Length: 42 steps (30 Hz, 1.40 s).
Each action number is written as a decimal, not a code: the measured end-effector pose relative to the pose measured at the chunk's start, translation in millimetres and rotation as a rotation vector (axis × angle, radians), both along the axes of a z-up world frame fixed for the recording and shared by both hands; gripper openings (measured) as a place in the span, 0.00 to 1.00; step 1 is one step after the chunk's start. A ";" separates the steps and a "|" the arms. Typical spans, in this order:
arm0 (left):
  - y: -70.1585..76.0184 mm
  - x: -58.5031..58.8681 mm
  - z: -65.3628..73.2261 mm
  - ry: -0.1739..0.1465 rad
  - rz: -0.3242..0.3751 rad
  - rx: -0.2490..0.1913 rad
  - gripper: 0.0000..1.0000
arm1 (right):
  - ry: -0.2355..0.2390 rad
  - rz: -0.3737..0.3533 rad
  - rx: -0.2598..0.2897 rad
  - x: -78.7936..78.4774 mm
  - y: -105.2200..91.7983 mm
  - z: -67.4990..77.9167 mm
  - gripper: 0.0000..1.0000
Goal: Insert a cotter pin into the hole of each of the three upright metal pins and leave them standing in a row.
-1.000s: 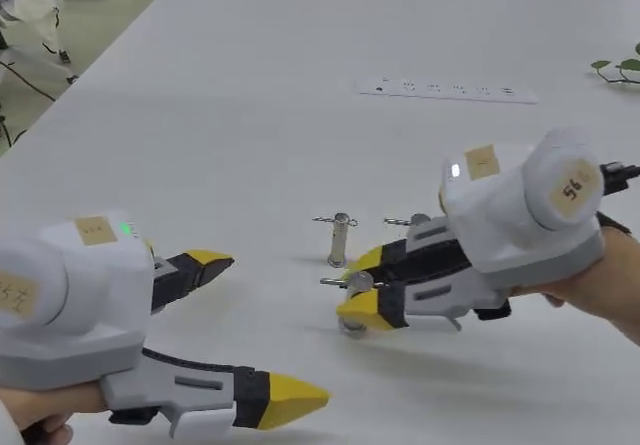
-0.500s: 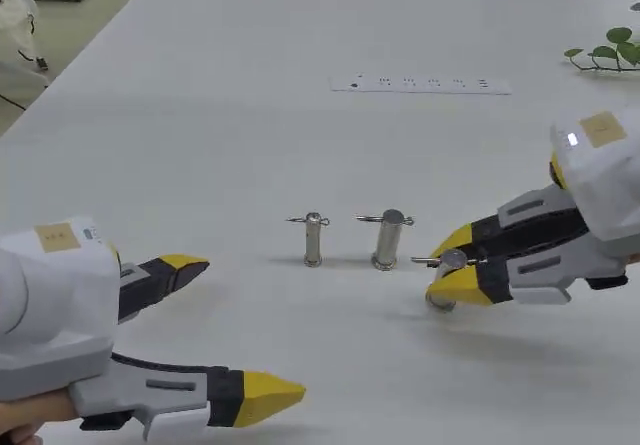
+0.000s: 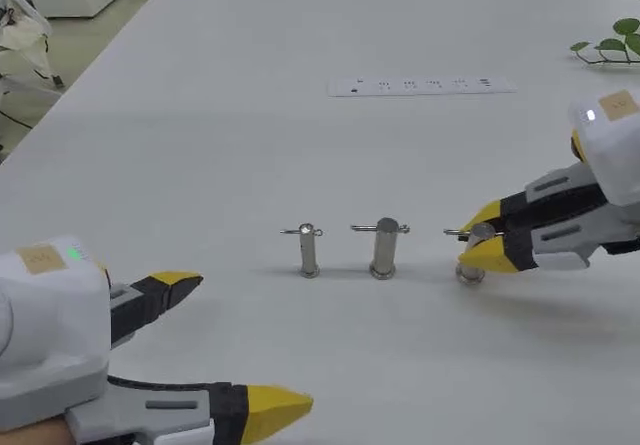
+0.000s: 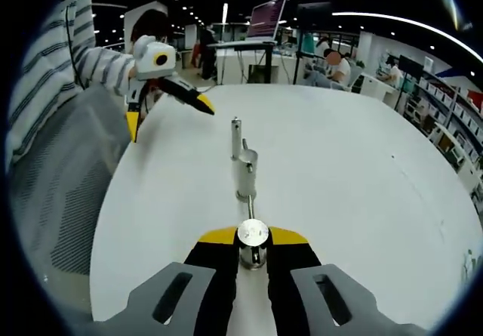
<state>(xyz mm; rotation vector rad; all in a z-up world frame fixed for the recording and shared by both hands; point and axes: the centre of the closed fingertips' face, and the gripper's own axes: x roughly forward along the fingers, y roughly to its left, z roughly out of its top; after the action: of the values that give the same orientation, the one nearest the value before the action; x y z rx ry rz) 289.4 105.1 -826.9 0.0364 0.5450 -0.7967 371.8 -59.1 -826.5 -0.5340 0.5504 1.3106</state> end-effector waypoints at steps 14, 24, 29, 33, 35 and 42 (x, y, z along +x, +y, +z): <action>-6.1 -2.0 1.2 0.010 0.039 0.004 0.99 | 0.003 0.038 0.026 7.5 -3.3 -3.3 0.14; -9.9 -3.8 3.6 0.013 0.028 0.000 0.99 | 0.031 0.011 0.037 6.4 -5.5 -3.3 0.15; -9.3 -5.7 5.3 0.014 0.031 -0.004 0.99 | 0.041 -0.002 0.009 2.8 -7.8 -9.6 0.35; -10.3 -7.7 7.1 0.015 0.026 -0.010 0.99 | 0.039 -0.070 0.046 5.2 -8.9 0.9 0.47; -11.0 -8.7 8.0 0.017 0.022 -0.012 0.99 | 0.062 -0.137 0.068 3.4 -10.9 7.9 0.54; -15.2 -13.3 10.0 0.024 0.012 -0.026 0.99 | 0.104 -0.289 0.149 -19.9 -16.1 26.0 0.77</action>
<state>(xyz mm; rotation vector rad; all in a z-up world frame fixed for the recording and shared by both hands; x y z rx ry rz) 276.1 89.9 -816.8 0.0001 0.5570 -0.7933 351.9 -75.3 -800.6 -0.2527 0.5876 1.0962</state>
